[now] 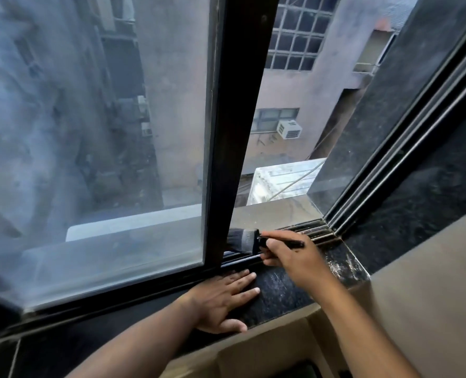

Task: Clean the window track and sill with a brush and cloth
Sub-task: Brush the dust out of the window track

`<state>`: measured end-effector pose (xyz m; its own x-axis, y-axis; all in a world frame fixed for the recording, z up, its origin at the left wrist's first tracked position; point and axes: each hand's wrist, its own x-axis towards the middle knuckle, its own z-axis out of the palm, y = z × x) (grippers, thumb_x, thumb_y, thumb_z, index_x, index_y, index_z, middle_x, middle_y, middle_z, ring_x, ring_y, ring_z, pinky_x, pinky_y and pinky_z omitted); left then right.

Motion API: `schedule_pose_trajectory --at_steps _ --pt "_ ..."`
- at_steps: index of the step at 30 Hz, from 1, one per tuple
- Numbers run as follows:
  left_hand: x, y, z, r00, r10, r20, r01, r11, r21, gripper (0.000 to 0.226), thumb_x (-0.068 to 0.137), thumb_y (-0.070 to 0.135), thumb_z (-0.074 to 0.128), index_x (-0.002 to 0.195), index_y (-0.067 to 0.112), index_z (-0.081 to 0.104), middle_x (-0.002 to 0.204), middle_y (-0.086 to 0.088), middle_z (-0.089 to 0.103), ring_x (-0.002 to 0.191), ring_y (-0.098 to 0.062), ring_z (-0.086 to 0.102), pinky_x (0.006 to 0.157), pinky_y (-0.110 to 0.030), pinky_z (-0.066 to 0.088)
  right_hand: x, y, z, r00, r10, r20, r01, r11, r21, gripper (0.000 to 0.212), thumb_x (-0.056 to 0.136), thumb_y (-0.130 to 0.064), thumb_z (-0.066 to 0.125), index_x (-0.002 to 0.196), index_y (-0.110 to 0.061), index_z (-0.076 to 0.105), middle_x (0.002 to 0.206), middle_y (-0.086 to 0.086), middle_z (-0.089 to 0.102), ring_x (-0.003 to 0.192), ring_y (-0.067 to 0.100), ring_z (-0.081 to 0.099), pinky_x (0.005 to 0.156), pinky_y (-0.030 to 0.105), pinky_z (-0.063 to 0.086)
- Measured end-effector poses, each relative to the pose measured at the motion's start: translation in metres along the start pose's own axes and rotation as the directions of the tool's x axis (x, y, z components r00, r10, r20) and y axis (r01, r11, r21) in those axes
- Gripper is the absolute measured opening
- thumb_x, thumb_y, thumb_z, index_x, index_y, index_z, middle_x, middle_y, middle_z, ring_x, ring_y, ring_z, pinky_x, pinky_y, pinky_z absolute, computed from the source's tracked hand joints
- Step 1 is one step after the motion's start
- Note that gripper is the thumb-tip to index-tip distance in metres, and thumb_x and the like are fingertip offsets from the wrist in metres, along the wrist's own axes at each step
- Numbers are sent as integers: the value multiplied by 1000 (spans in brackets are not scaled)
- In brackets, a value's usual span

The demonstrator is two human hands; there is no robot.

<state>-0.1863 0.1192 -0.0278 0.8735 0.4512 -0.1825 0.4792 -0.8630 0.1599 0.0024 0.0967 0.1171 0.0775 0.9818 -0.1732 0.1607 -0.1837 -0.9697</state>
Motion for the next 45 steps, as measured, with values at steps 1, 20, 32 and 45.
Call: schedule_pose_trajectory --at_steps 1,20,32,45 --pt "0 -1 1 1000 1 1 -1 1000 -2 84 90 74 20 155 24 2 163 -10 -9 150 -23 -11 121 -47 10 8 3 6 999 27 43 -26 999 -19 19 96 -2 56 102 -8 73 84 15 73 76 24 69 70 31 61" --pt "-33 -10 17 972 185 -142 -172 980 100 63 100 55 27 150 17 35 157 -8 31 146 -23 24 113 -50 31 70 -4 -66 887 -92 -453 -273 687 -673 25 89 -17 55 88 -1 74 84 20 72 77 37 66 72 45 58" --pt "-23 -11 22 977 192 -90 -189 981 40 67 100 54 18 155 16 14 163 -8 4 149 -26 -7 119 -53 -2 59 4 -39 948 228 -224 -310 826 -471 17 96 -10 58 104 -3 70 86 16 71 70 25 64 62 37 59" --pt "-5 -9 20 967 245 -75 -245 969 13 68 101 54 16 156 16 5 163 -7 -5 149 -23 -14 120 -44 -9 62 19 -32 970 233 64 -221 964 -151 20 90 -11 63 106 -4 74 83 19 76 80 30 76 65 29 62"
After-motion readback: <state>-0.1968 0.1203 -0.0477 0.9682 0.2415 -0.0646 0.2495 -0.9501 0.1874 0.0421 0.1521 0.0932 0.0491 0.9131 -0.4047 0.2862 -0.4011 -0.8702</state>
